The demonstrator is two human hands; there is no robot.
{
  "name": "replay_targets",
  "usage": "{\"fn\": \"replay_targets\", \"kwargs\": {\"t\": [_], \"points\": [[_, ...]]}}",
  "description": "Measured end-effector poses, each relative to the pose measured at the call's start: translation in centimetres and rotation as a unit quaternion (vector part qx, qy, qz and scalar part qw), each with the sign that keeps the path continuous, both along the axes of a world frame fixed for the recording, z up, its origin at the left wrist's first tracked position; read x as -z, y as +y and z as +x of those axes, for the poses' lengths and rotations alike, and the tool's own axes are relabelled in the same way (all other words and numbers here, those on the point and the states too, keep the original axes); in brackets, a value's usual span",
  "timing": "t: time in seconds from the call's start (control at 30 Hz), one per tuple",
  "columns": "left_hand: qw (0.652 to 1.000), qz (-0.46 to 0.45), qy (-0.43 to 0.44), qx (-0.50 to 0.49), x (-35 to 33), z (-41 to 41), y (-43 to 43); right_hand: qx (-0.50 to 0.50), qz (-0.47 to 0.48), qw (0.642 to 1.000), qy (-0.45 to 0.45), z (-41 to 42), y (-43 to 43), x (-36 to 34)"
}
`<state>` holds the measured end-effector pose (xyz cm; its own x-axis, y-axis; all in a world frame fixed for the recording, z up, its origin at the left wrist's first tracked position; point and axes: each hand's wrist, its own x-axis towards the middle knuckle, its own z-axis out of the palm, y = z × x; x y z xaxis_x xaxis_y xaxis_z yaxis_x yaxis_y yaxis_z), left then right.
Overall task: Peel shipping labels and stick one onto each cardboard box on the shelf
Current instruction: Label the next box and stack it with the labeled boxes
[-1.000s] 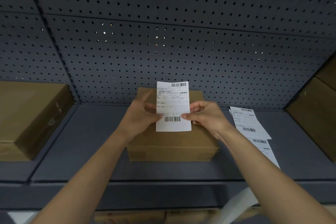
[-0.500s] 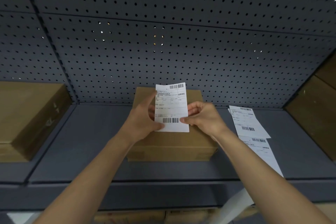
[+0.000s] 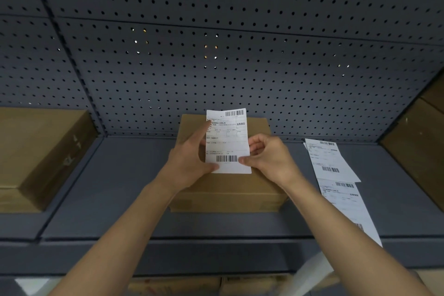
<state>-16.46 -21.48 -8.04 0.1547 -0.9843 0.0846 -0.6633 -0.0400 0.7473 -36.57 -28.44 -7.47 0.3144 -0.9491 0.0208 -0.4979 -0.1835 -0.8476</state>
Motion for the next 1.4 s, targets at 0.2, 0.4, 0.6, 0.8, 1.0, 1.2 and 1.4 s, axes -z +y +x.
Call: {"fn": "replay_targets", "kwargs": {"t": [0.2,0.4,0.6,0.8,1.0,1.2,1.4], "points": [[0.999,0.004,-0.033,-0.01,0.3,0.3,0.3,-0.002,-0.062,0.996,0.061,0.1,0.8,0.1],[0.998,0.0,-0.053,-0.018,0.3,0.0,0.7,0.003,-0.108,0.987,0.117,-0.4,1.1,0.9],[0.998,-0.01,-0.06,-0.017,0.8,0.0,0.7,0.002,-0.119,0.987,0.11,-0.5,1.0,1.3],[0.997,-0.017,-0.068,-0.011,0.9,0.2,0.6,0.016,-0.123,0.987,0.105,-0.6,1.0,1.6],[0.999,-0.03,-0.035,-0.011,0.9,0.2,0.7,0.028,-0.121,0.987,0.101,-0.6,0.9,1.9],[0.994,-0.054,-0.077,-0.058,1.2,-0.3,0.7,0.041,-0.12,0.985,0.113,-0.9,0.3,1.8],[0.988,-0.002,-0.115,-0.107,2.0,0.4,-0.1,0.049,-0.145,0.979,0.138,-0.7,-0.3,2.3]]}}
